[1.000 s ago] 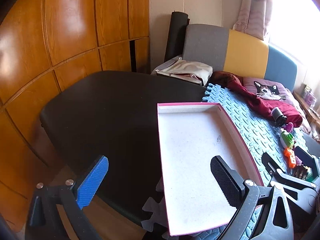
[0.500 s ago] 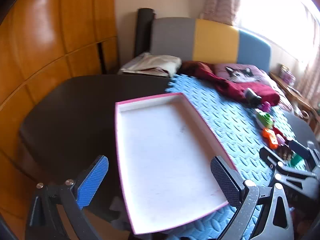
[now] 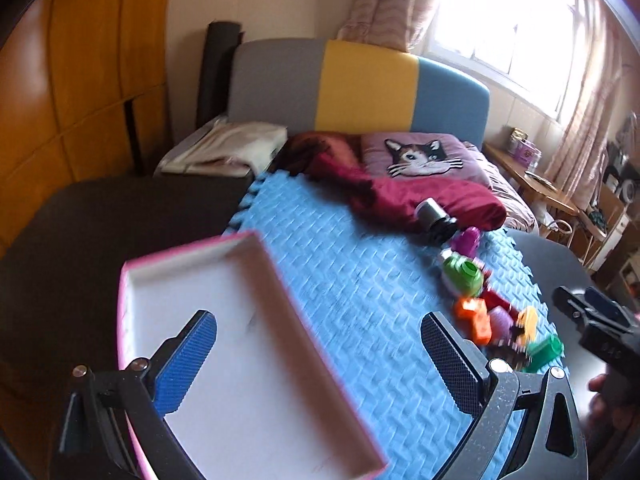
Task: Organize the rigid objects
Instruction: 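Grasp the black-and-clear cylinder with the left gripper, then carry the cylinder into the tray with the left gripper while the right gripper grasps the magenta suction toy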
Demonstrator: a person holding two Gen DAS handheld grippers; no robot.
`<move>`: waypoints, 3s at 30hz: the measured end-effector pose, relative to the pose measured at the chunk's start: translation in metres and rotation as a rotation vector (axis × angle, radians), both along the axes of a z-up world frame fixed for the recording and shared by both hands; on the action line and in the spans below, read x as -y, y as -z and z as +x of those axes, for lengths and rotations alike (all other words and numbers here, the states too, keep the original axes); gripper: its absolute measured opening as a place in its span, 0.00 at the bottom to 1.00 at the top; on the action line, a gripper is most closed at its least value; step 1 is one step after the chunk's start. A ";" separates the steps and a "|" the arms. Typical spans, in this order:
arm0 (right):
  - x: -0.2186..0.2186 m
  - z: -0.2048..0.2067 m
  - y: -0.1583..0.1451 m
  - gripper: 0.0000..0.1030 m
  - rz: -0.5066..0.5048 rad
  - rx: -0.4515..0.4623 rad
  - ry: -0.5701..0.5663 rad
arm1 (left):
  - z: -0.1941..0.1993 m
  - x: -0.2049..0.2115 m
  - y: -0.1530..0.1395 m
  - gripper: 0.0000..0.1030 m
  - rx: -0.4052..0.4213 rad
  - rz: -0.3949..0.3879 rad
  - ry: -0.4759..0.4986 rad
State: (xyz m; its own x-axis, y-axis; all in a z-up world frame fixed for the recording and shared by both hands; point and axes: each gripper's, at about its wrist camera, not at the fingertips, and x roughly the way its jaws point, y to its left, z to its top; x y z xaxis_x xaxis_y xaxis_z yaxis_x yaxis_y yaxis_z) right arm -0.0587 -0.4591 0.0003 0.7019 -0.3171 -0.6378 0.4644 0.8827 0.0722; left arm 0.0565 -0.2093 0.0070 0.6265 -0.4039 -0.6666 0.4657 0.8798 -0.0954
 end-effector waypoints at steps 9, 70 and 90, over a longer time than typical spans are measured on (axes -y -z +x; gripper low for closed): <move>0.071 -0.007 0.014 0.97 0.074 0.066 0.047 | 0.047 0.094 0.004 1.00 -0.068 0.017 0.142; 0.089 0.065 0.036 0.46 0.343 -0.069 -0.034 | 0.028 -0.021 0.038 0.42 -0.130 -0.035 0.041; 0.093 0.197 0.076 0.32 0.181 -0.340 0.013 | 0.051 -0.110 0.068 0.43 -0.201 -0.069 -0.141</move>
State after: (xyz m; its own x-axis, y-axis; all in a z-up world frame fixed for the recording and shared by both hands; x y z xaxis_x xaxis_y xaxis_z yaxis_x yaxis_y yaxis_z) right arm 0.1379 -0.5519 -0.0753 0.4373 -0.1858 -0.8799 0.5002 0.8634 0.0663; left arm 0.1074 -0.0992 -0.0613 0.5380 -0.3705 -0.7572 0.3042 0.9231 -0.2355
